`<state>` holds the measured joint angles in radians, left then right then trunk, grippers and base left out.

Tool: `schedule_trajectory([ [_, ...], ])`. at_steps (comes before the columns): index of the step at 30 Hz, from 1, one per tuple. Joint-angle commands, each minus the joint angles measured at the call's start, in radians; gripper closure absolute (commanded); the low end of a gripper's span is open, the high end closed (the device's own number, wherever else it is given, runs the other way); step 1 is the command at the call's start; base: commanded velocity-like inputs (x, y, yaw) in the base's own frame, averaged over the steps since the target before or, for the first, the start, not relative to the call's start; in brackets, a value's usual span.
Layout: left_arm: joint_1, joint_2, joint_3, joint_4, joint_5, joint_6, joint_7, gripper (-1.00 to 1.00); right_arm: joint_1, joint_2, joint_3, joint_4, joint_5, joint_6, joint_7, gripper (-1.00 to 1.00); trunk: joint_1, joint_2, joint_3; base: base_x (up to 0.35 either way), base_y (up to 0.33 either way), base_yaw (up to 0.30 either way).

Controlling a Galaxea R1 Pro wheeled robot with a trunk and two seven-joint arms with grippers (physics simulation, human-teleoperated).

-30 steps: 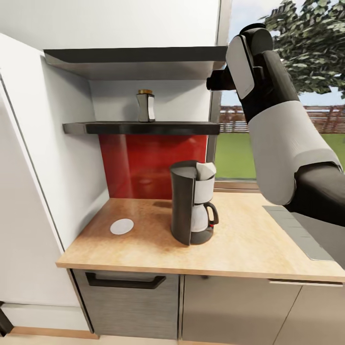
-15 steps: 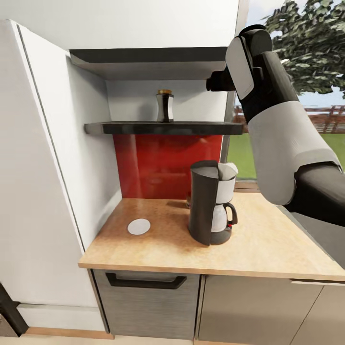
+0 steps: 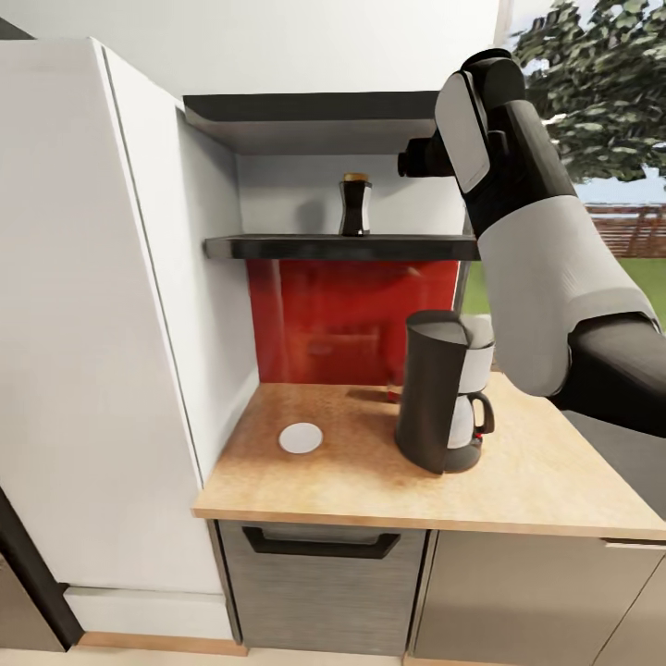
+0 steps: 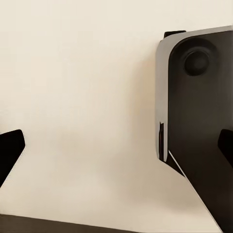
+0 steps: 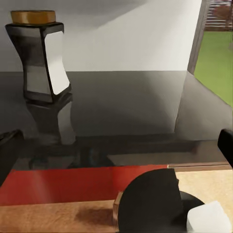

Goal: Set up a coffee station on the kitchen countertop: keep the coffee maker on the countertop, move the bottle of coffee from the kitchen shelf to the counter next to the coffee maker, place a paper coffee filter on top of the coffee maker, put the saucer next to the coffee maker with the coffee cup on the saucer, and place the electric kettle next to the coffee maker.

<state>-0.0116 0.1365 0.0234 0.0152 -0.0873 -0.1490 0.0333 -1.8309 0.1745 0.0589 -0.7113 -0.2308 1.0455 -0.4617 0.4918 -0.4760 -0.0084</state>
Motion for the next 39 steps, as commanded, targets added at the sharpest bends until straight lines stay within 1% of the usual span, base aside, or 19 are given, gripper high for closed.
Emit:
schedule_trajectory([
  [1,-0.001,0.0,0.003,0.002,-0.009,-0.004,0.003,-1.0,-0.001,0.0,0.002,0.0,-0.01,0.002,-0.01,-1.0,0.0,-0.001,-0.001,0.0,0.197,0.0],
  [11,-0.001,-0.004,-0.001,0.002,-0.009,-0.004,0.003,-1.0,-0.001,0.0,0.005,0.001,-0.009,0.002,-0.01,-1.0,0.0,-0.001,-0.001,0.0,0.047,0.0],
  [20,-0.001,0.001,0.002,0.002,-0.009,-0.001,0.003,-1.0,0.0,0.0,0.005,0.012,-0.006,0.002,-0.013,-1.0,0.0,-0.001,-0.001,0.0,0.0,0.0],
  [22,-0.001,0.001,0.002,0.001,-0.01,0.013,0.003,-1.0,0.0,0.0,0.006,0.037,-0.005,0.002,-0.014,-1.0,0.0,-0.001,-0.001,0.0,0.0,0.0],
  [25,-0.003,0.005,0.001,0.0,-0.012,0.068,0.003,-1.0,0.002,0.0,0.007,0.091,-0.005,-0.006,-0.014,-1.0,0.0,-0.001,-0.001,0.0,0.008,0.0],
  [26,-0.004,0.008,0.001,-0.001,-0.012,0.087,0.003,-1.0,0.002,0.0,0.007,0.106,-0.005,-0.022,-0.014,-1.0,0.0,-0.001,-0.001,0.03,0.116,0.0],
  [28,-0.004,0.011,0.001,-0.002,-0.012,0.098,0.003,-1.0,0.002,0.0,0.009,0.114,-0.005,-0.046,-0.013,-1.0,0.0,-0.001,-0.001,0.061,0.199,0.0],
  [31,-0.005,0.013,0.001,-0.003,-0.012,0.104,0.003,-1.0,0.002,0.0,0.032,0.114,-0.005,-0.059,-0.013,-1.0,0.0,-0.001,-0.001,0.089,0.258,0.0],
  [32,-0.005,0.013,0.001,-0.003,-0.012,0.106,0.003,-1.0,0.002,0.0,0.05,0.113,-0.006,-0.061,-0.013,-1.0,0.0,-0.001,-0.001,0.098,0.249,0.0],
  [33,-0.005,0.013,0.0,-0.004,-0.012,0.107,0.003,-1.0,0.002,0.0,0.082,0.111,-0.006,-0.063,-0.014,-1.0,0.0,-0.001,-0.001,0.09,0.161,0.0],
  [34,-0.005,0.013,0.0,-0.004,-0.012,0.107,0.003,-1.0,0.002,0.0,0.123,0.1,-0.007,-0.064,-0.014,-1.0,0.0,-0.001,-0.001,0.04,0.066,0.0],
  [35,-0.004,0.013,0.0,-0.004,-0.012,0.107,0.003,-1.0,0.002,0.0,0.137,0.087,-0.007,-0.065,-0.014,-1.0,0.0,-0.001,-0.001,0.026,0.042,0.0],
  [37,-0.004,0.014,-0.002,-0.003,-0.012,0.107,0.003,-1.0,0.002,0.0,0.153,0.053,-0.008,-0.065,-0.014,-1.0,0.0,-0.001,-0.001,0.013,0.022,0.0],
  [39,-0.004,0.014,-0.003,-0.003,-0.012,0.108,0.003,-1.0,0.002,0.0,0.159,0.03,-0.009,-0.065,-0.014,-1.0,0.0,-0.001,-0.001,0.005,0.008,0.0],
])
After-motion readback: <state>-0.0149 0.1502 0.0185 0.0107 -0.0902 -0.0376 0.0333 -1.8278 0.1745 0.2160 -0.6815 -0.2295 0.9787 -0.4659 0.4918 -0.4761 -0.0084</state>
